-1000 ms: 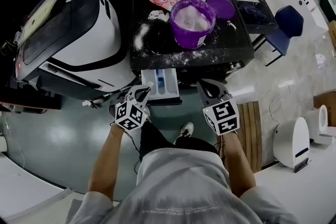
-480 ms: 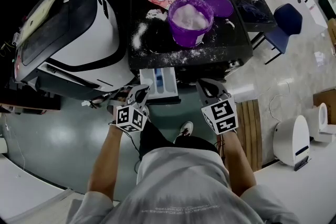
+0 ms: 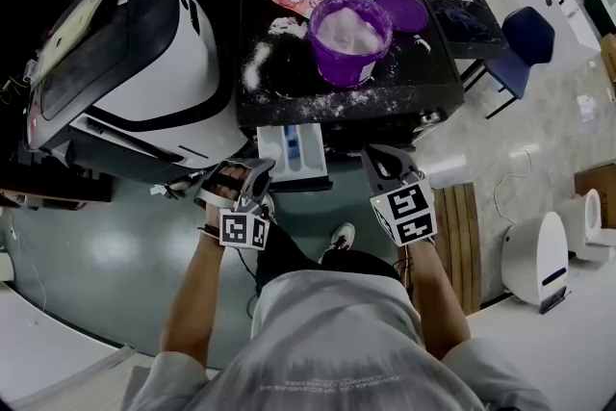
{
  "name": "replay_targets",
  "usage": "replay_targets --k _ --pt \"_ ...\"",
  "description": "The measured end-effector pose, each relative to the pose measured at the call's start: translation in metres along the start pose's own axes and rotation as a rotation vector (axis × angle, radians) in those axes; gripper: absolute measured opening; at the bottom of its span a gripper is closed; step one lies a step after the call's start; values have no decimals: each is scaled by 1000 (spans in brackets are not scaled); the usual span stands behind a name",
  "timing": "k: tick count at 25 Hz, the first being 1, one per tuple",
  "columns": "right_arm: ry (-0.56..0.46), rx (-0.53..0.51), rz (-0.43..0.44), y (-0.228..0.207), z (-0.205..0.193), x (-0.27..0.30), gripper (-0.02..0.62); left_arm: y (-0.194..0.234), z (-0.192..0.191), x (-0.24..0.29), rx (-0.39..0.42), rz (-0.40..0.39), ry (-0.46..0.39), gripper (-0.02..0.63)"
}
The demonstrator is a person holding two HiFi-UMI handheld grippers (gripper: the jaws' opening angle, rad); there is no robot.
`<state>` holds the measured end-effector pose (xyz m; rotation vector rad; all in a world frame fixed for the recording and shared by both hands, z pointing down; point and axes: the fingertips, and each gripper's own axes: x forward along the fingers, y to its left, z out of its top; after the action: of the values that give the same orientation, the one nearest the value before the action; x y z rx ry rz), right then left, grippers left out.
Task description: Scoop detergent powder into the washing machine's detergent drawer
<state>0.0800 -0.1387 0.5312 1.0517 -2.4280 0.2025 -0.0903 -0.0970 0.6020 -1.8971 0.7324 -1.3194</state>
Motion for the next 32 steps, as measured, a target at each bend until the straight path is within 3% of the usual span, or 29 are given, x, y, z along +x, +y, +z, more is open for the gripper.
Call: replay_targets --k 4,7,11,13,20,25,32 --pt "2 2 -2 0 -2 0 5 2 1 1 -50 -12 -10 14" --pt "5 2 -5 1 -3 -1 5 5 -2 3 -193 -40 -27 14" --pt "4 2 -6 2 -3 -1 5 9 -9 7 -444 -90 -59 14" --pt "5 2 -6 3 -3 -1 5 12 -12 7 -515 -101 -69 14" --pt "13 5 -5 4 -7 -2 5 4 -11 12 -561 -158 -101 14" --pt "9 4 -15 2 -7 -3 5 -18 -28 18 -595 -262 0 14" --pt "11 8 -19 -2 -9 -3 5 -20 -29 20 -567 -285 36 14"
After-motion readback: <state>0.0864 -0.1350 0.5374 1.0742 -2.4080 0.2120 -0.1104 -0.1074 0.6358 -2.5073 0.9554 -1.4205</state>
